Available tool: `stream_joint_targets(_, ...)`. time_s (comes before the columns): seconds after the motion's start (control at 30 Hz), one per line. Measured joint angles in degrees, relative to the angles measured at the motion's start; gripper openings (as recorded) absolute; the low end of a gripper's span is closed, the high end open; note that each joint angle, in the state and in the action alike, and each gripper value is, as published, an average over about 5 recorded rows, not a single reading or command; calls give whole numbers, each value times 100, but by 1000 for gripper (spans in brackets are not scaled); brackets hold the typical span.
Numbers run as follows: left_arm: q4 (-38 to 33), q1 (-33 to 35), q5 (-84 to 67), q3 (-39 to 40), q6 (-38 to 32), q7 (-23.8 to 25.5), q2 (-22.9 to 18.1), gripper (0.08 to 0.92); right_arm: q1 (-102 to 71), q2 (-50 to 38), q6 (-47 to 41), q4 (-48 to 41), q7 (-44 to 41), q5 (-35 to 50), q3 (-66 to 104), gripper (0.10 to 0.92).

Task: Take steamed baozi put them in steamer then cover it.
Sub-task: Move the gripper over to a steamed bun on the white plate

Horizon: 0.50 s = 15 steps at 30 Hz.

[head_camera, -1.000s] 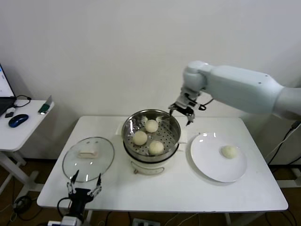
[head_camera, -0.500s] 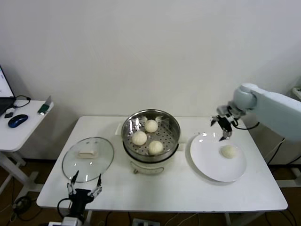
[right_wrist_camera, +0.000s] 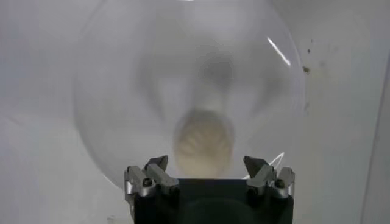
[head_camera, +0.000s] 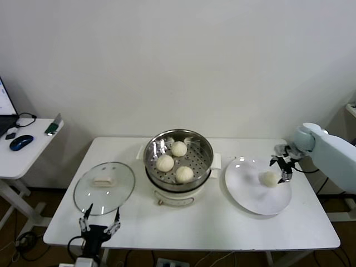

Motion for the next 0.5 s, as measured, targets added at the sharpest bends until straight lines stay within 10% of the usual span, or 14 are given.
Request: stream_joint_targets(0.5, 37, 17, 17, -61, -22, -1, -3, 823, -369, 561, 183, -909, -21, -538, 539, 823)
